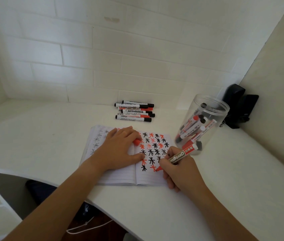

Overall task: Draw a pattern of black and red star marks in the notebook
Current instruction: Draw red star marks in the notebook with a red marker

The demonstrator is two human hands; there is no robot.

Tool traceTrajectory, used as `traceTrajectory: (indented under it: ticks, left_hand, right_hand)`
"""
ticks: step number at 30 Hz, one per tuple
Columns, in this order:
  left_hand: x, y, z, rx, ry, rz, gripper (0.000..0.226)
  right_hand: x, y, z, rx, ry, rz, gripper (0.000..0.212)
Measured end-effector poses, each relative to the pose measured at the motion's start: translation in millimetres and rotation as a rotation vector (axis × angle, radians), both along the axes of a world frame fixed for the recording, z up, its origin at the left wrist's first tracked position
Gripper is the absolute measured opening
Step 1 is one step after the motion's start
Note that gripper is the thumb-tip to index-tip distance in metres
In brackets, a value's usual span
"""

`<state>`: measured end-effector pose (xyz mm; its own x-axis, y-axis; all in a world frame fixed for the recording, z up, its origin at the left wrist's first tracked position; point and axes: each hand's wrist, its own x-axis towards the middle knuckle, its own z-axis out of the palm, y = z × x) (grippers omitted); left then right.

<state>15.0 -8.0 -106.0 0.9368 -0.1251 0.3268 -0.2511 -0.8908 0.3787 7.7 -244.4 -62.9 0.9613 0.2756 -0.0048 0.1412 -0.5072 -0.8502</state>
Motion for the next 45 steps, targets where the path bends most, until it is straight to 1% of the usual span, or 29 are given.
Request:
traceTrajectory:
  ticks: [4, 9, 15, 17, 19, 21, 22, 25, 27, 28, 31, 33, 38, 39, 41, 42, 45]
  left_hand:
    - [0, 0, 0, 0.005, 0.002, -0.002, 0.060]
    - [-1, 0, 1, 0.005, 0.005, 0.000, 0.061]
    - [-2, 0, 2, 0.013, 0.003, -0.006, 0.060]
    - [-3, -3, 4, -0.005, 0.002, 0.003, 0.057]
    - [-3, -5, 5, -0.046, 0.017, 0.021, 0.048]
    - [-1, -4, 5, -0.107, 0.013, 0.023, 0.035]
    - [0, -3, 4, -0.131, -0.020, 0.015, 0.031]
    - [0, -1, 5, -0.163, -0.146, -0.017, 0.024]
    - [-3, -2, 9, -0.205, -0.175, -0.059, 0.022]
    - [-5, -2, 12, -0.235, -0.172, -0.085, 0.024]
    - [-8, -1, 17, -0.309, -0.142, -0.138, 0.028]
    - [-10, -2, 19, -0.313, -0.135, -0.152, 0.029]
    - [-13, -6, 22, -0.287, -0.127, -0.208, 0.029]
    - [-13, -7, 22, -0.282, -0.122, -0.219, 0.029]
    - [-14, -7, 22, -0.264, -0.124, -0.237, 0.030]
    - [-14, -8, 23, -0.258, -0.130, -0.241, 0.030]
    - [-13, -7, 22, -0.262, -0.152, -0.241, 0.028]
  right_hand:
    - [0, 1, 0, 0.020, -0.012, -0.016, 0.016]
    - [2, 2, -2, 0.014, -0.064, 0.014, 0.024]
    - [0, 0, -2, 0.002, -0.027, 0.094, 0.022]
    - [0, 0, -2, 0.007, -0.028, 0.127, 0.022]
    - [0, 0, 0, 0.025, -0.042, 0.145, 0.022]
    - [1, -1, 2, 0.079, -0.075, 0.144, 0.020]
    - [2, -2, 3, 0.129, -0.091, 0.128, 0.019]
    - [4, -6, 8, 0.278, -0.114, 0.090, 0.013]
    - [3, -5, 12, 0.351, -0.094, 0.108, 0.003]
    - [3, -4, 13, 0.398, -0.061, 0.114, 0.005]
    - [1, -2, 14, 0.475, 0.011, 0.118, 0.021]
    - [0, -1, 13, 0.457, 0.002, 0.119, 0.020]
    - [2, 1, 6, 0.397, -0.017, 0.157, 0.004]
    - [2, 3, 5, 0.397, -0.009, 0.183, 0.004]
    - [2, 5, 2, 0.391, 0.010, 0.224, 0.011]
    - [3, 6, 2, 0.380, -0.001, 0.227, 0.012]
    - [5, 3, 4, 0.370, -0.088, 0.155, 0.012]
